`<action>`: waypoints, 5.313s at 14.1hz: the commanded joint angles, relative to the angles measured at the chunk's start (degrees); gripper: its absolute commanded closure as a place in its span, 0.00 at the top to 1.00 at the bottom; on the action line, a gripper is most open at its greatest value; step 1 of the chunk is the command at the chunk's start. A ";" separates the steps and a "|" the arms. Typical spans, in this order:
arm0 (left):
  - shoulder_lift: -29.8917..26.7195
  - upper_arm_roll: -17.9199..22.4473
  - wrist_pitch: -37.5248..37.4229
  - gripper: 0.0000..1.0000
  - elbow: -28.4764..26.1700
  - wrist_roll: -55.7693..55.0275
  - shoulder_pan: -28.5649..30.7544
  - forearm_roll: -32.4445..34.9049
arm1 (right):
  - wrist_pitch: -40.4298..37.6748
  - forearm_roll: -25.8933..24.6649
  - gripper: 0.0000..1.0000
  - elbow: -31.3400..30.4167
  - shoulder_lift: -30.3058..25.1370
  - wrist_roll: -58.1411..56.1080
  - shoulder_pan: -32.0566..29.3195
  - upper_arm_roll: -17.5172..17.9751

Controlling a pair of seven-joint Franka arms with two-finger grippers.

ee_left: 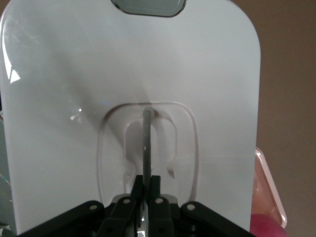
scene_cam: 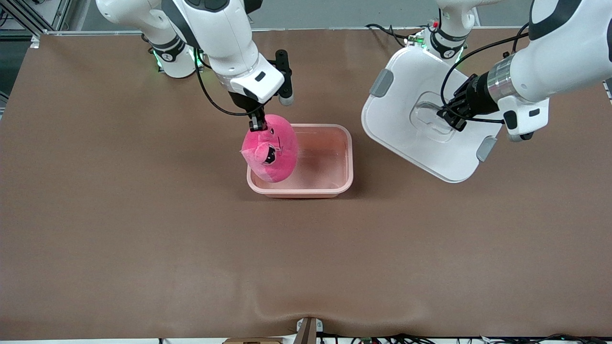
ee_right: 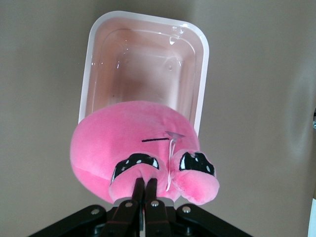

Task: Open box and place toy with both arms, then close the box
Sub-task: 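Lower the pink plush into the box and open the right gripper, then lower the lid onto the box with the left gripper while the right retracts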

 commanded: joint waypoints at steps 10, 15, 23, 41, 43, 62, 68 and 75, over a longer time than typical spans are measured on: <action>-0.85 -0.25 -4.88 0.00 -0.90 6.25 0.58 -1.53 | 6.25 -2.04 0.00 -3.84 0.42 -2.27 0.69 -0.68; -0.76 -0.34 -4.88 0.00 -1.16 6.25 0.49 -2.76 | 5.90 -2.04 0.00 -4.45 0.24 -2.27 0.34 -0.76; -0.76 -0.34 -4.88 0.00 -1.25 6.34 0.49 -2.85 | 4.49 -2.04 0.13 -5.16 0.07 -2.27 0.25 -0.94; -0.15 -1.83 -1.81 0.00 -0.90 0.82 -0.83 -4.17 | -7.70 -1.95 1.00 -3.93 -5.72 4.39 -10.21 -1.47; 0.46 -3.14 0.55 0.00 -0.90 -2.17 -1.36 -4.52 | -11.14 -2.13 1.00 -3.93 -7.92 10.70 -12.84 -1.73; 13.91 -8.69 30.17 0.00 -1.69 -43.90 -16.82 10.05 | -23.70 -0.99 1.00 0.28 -14.70 38.73 -45.54 -1.73; 17.69 -8.69 35.98 0.00 -1.87 -62.54 -23.32 24.02 | -28.64 2.52 1.00 6.71 -11.71 53.37 -47.04 -1.73; 21.47 -8.69 38.44 0.00 -1.95 -80.64 -30.00 42.03 | -26.79 2.00 1.00 6.36 -11.98 52.32 -46.86 -1.64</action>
